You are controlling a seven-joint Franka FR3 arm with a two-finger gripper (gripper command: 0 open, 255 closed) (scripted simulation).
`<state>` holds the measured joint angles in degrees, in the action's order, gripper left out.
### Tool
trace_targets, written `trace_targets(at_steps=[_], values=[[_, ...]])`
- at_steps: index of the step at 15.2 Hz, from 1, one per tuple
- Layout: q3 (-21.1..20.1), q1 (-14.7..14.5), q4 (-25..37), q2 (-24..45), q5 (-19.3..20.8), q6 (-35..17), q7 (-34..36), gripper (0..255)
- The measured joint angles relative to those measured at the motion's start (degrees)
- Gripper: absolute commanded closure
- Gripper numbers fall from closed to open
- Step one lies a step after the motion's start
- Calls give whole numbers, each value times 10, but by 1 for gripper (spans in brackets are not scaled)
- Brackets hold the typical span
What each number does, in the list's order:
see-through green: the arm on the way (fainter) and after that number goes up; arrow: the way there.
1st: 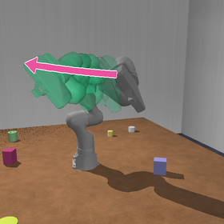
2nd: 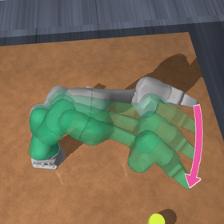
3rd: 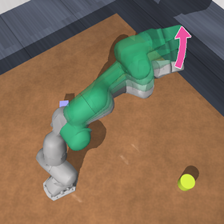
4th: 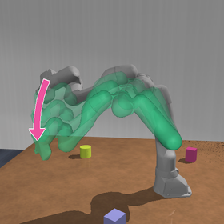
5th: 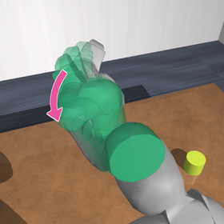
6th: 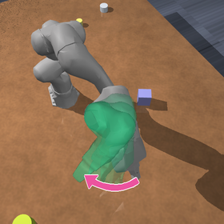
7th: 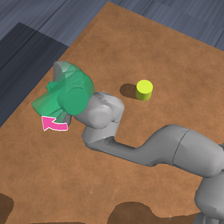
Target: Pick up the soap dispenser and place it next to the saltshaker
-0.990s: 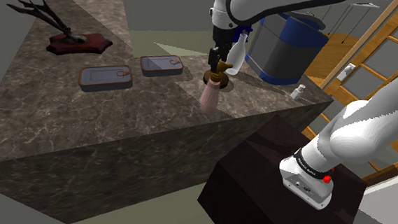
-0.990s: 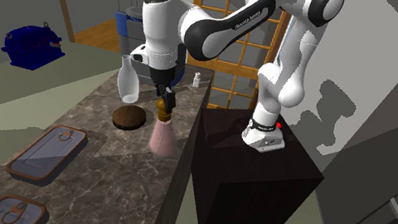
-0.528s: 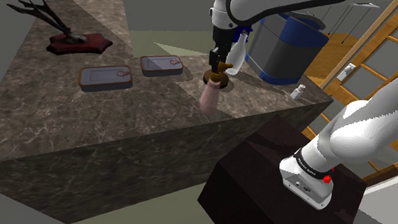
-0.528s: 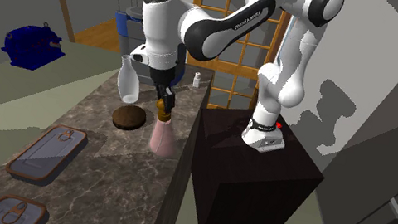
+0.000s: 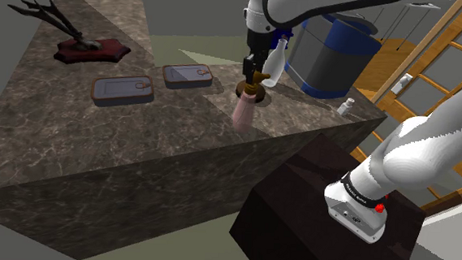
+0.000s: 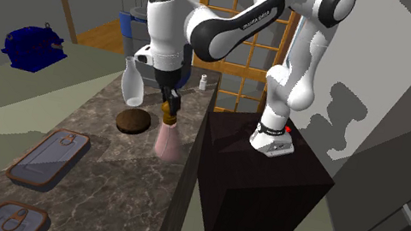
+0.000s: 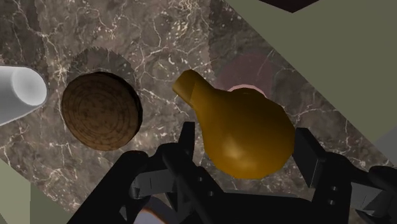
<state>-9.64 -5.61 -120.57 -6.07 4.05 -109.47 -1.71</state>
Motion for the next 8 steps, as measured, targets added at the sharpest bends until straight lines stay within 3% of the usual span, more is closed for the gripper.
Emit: trace_targets(at_steps=[8], values=[[0, 0, 46, -11, -3, 56, -5, 255]])
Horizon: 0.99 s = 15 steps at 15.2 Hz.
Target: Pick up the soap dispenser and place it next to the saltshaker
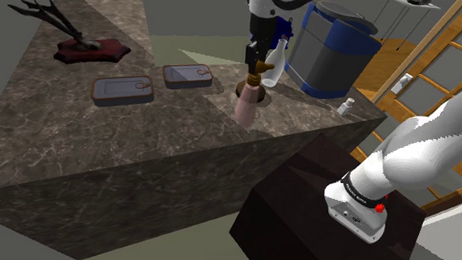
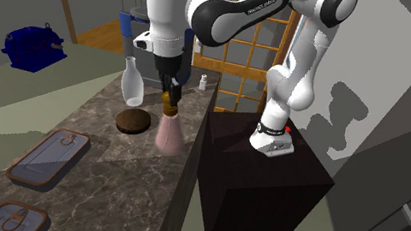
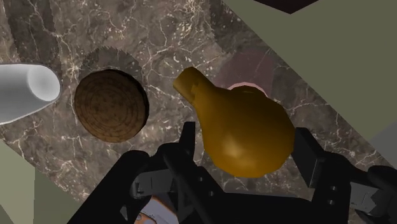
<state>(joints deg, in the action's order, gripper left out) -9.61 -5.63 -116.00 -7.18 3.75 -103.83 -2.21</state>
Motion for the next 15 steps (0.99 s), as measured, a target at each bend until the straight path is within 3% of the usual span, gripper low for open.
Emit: trace_targets(at_steps=[15], values=[[1, 1, 111, -3, -1, 114, -9, 255]])
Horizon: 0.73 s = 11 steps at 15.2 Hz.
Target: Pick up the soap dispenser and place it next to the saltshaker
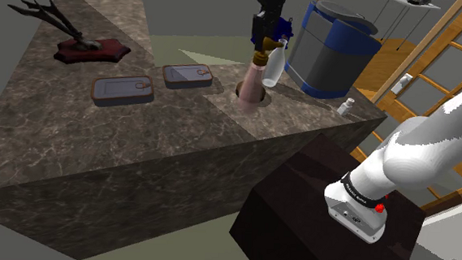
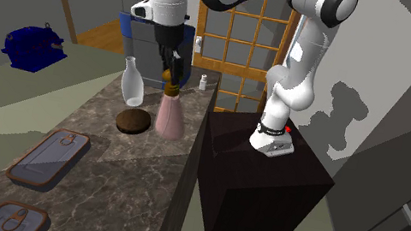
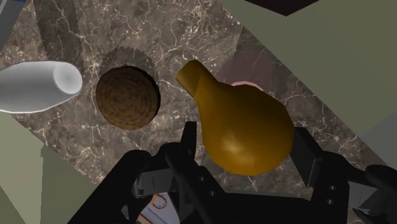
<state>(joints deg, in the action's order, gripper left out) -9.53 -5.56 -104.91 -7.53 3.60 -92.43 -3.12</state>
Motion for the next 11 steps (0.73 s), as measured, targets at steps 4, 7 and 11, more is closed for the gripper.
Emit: trace_targets(at_steps=[4, 7, 11], values=[[0, 0, 34, 3, 1, 31, -3, 255], [-1, 0, 64, 9, 1, 56, -3, 255], [14, 11, 47, -15, 2, 59, -28, 255]])
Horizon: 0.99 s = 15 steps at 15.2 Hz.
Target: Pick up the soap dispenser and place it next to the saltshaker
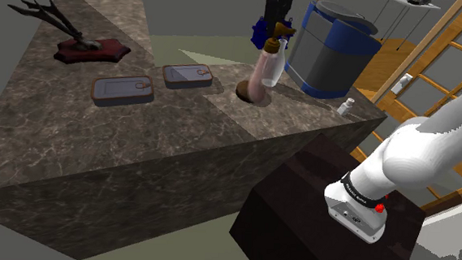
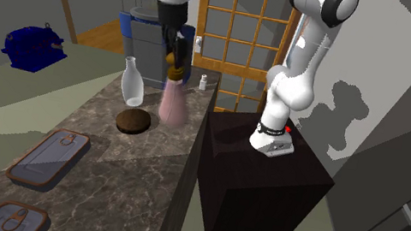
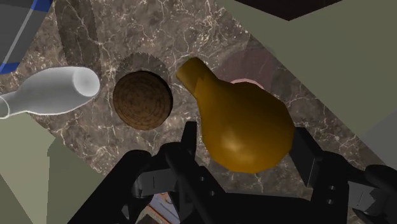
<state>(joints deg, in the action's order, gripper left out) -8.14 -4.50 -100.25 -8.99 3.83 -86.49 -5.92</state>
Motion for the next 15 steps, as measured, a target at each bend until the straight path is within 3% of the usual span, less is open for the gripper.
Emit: trace_targets(at_steps=[8, 15], values=[[66, 40, -102, -94, 16, -17, -104, 255], [129, 73, -142, -141, 44, -21, -195, 255]])
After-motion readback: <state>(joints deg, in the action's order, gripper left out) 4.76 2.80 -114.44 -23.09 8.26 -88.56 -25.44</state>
